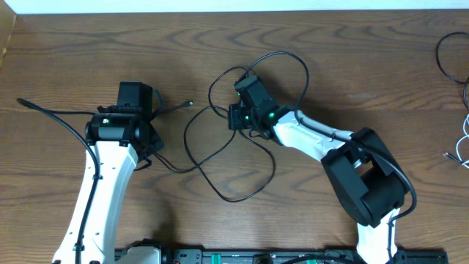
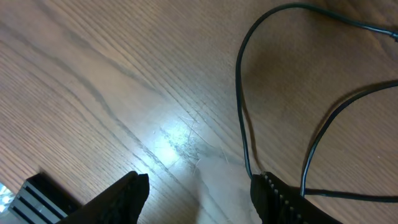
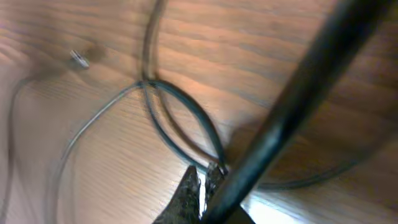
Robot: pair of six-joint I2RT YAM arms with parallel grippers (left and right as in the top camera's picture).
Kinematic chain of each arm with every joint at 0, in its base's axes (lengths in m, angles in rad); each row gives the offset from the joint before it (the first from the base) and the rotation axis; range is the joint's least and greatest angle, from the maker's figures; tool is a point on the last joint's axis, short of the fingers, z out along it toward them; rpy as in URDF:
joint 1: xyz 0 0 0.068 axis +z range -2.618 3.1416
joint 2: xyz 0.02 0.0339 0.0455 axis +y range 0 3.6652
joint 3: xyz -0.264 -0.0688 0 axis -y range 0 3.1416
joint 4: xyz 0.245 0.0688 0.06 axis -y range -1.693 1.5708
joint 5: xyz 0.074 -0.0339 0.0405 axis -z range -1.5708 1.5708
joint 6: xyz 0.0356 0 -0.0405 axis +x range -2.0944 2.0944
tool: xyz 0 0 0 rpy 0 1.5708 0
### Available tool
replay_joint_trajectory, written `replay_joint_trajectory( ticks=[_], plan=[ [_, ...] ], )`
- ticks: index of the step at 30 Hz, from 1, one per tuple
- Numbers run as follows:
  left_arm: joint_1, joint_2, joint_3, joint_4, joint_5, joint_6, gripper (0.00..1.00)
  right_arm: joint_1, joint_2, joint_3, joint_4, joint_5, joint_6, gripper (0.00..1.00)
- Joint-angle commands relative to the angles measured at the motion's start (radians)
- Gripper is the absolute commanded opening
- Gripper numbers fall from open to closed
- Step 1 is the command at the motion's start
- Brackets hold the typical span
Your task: Untangle cables
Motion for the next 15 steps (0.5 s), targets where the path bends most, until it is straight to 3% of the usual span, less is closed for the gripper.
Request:
replay_joint_trajectory(
  ticks=[1, 4, 8, 12, 15],
  plan=[
    [0.004, 0.006, -0.002, -0.005, -0.013, -0.008, 0.58, -0.128, -0.125, 0.113, -0.234, 0.091, -0.234, 0.01],
    [0.004, 0.006, -0.002, -0.004, -0.013, -0.008, 0.58, -0.319, -0.200, 0.257, -0.471, 0.218, -0.335, 0.01],
    [0.004, 0.006, -0.002, -0.005, -0.013, -0.008, 0.58, -0.567, -0.229, 0.418, -0.593, 0.217, -0.410, 0.01],
    [0.004, 0.006, -0.002, -0.004, -0.013, -0.008, 0.58, -0.637, -0.228, 0.435, -0.610, 0.129, -0.462, 0.01],
    [0.004, 0.006, -0.002, -0.003, -0.013, -0.008, 0.58, -0.578, -0.228, 0.430, -0.661, -0.005, -0.580, 0.02]
  ],
)
